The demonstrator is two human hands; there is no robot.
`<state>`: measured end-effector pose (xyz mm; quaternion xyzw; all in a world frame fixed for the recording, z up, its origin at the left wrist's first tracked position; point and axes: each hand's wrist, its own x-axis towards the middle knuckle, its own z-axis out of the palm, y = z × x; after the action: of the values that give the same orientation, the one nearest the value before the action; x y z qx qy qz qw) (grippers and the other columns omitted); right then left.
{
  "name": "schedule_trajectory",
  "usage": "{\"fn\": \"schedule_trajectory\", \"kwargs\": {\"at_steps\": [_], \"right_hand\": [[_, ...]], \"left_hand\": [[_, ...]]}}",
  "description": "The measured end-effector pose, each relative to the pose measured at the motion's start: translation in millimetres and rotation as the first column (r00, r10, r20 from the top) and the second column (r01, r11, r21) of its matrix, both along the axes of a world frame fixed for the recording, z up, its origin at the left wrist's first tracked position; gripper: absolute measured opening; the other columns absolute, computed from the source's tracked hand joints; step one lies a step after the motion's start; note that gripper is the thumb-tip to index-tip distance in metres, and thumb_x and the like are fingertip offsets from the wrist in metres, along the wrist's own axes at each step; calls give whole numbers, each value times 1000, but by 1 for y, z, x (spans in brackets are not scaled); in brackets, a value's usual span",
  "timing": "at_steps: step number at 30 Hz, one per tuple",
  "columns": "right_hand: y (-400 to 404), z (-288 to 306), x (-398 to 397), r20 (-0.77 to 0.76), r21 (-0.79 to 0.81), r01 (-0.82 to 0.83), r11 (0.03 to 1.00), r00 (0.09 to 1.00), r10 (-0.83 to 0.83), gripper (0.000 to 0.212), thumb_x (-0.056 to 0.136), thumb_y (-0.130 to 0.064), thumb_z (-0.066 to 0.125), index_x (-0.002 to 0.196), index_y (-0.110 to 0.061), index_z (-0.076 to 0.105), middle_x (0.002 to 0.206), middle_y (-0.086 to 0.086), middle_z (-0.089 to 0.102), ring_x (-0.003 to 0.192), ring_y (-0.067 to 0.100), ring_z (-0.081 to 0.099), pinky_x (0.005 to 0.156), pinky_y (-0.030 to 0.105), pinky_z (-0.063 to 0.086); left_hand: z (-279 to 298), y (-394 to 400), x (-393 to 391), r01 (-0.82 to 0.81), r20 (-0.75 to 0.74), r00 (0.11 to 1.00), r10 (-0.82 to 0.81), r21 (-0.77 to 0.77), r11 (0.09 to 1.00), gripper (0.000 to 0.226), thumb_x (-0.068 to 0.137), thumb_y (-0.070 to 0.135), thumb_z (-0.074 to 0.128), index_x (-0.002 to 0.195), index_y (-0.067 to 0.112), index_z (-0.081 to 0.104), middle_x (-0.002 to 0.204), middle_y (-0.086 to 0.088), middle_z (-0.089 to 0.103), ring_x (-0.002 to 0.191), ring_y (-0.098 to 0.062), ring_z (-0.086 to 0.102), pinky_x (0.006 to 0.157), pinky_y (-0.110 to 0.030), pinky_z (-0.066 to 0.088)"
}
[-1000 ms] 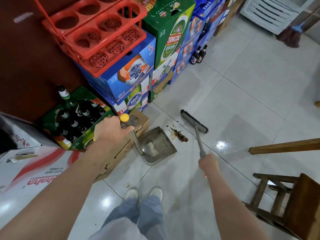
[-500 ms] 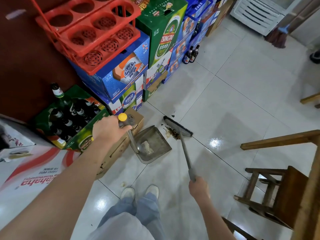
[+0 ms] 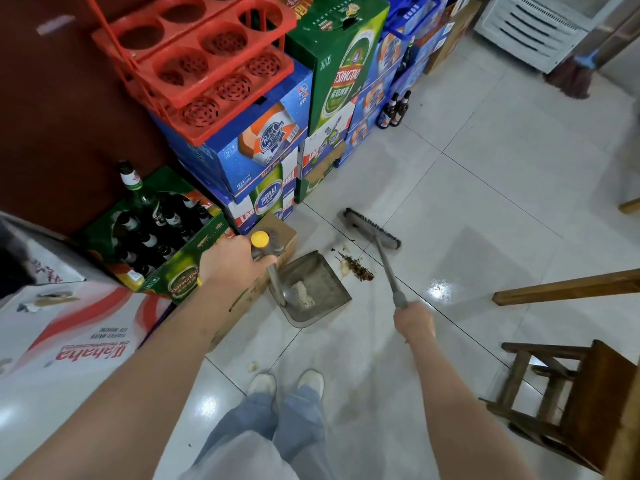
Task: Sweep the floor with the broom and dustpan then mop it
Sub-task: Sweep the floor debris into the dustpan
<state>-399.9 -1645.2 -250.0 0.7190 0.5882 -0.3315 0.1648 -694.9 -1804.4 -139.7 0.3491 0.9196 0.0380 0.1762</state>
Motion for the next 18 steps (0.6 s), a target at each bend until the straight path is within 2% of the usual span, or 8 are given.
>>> {"fn": "schedule_trajectory", "kwargs": {"at_steps": [2, 5, 10, 12, 15, 16, 18], "right_hand": [[10, -1, -8, 2, -17, 1, 1000, 1000, -1, 28, 89, -24, 47, 106, -6, 60, 99, 14, 66, 91, 36, 67, 78, 45, 58], [12, 3, -17, -1, -37, -7, 999, 1000, 7, 20, 90, -22, 49, 101, -6, 54, 87, 11, 59, 90, 35, 66, 76, 45, 59], [-3, 7, -4, 53, -89, -74, 993, 996, 79, 12, 86, -14, 51, 95, -8, 49, 87, 10, 55, 92, 35, 65, 78, 48, 57], [-12, 13, 7, 64, -93, -99, 991, 992, 105, 13, 87, -14, 50, 99, -8, 51, 90, 9, 56, 95, 34, 63, 75, 43, 56], [-23, 18, 25, 94, -101, -143, 985, 984, 152, 22, 91, -17, 48, 106, -4, 58, 100, 12, 61, 102, 33, 61, 68, 32, 45], [-27, 19, 31, 90, -97, -152, 984, 983, 160, 23, 92, -18, 47, 104, -3, 59, 96, 12, 61, 101, 33, 62, 66, 31, 45], [-34, 19, 43, 59, -80, -135, 988, 988, 140, 22, 90, -20, 46, 95, -5, 61, 83, 9, 59, 90, 35, 64, 65, 36, 53]], "left_hand": [[-1, -1, 1, 8, -15, 1000, -8, -9, 1000, 48, 80, 63, 60, 83, 16, 55, 84, -5, 64, 84, -26, 64, 63, -29, 46], [-1, 0, 1, 7, -27, 1000, -7, -24, 1000, 47, 80, 63, 60, 86, 16, 57, 84, -4, 64, 81, -24, 63, 62, -28, 45], [7, 2, 1, -17, 22, 1000, 17, 0, 1000, 45, 83, 57, 60, 65, 20, 43, 71, -2, 57, 71, -22, 56, 60, -27, 39], [7, 1, 2, -16, 21, 1000, 16, 2, 1000, 42, 83, 57, 60, 72, 19, 46, 74, -2, 56, 72, -23, 55, 62, -27, 41], [7, 0, 5, 7, 5, 1000, -7, -18, 1000, 44, 82, 60, 60, 83, 17, 51, 83, -5, 64, 81, -27, 63, 63, -29, 47], [8, 1, 7, 8, -1, 1000, -8, -31, 999, 45, 82, 60, 60, 84, 16, 52, 86, -8, 66, 84, -28, 65, 64, -30, 47], [11, 2, 11, 7, -11, 1000, -7, -41, 999, 47, 82, 59, 60, 88, 13, 55, 91, -11, 68, 89, -30, 65, 66, -31, 47]]}}
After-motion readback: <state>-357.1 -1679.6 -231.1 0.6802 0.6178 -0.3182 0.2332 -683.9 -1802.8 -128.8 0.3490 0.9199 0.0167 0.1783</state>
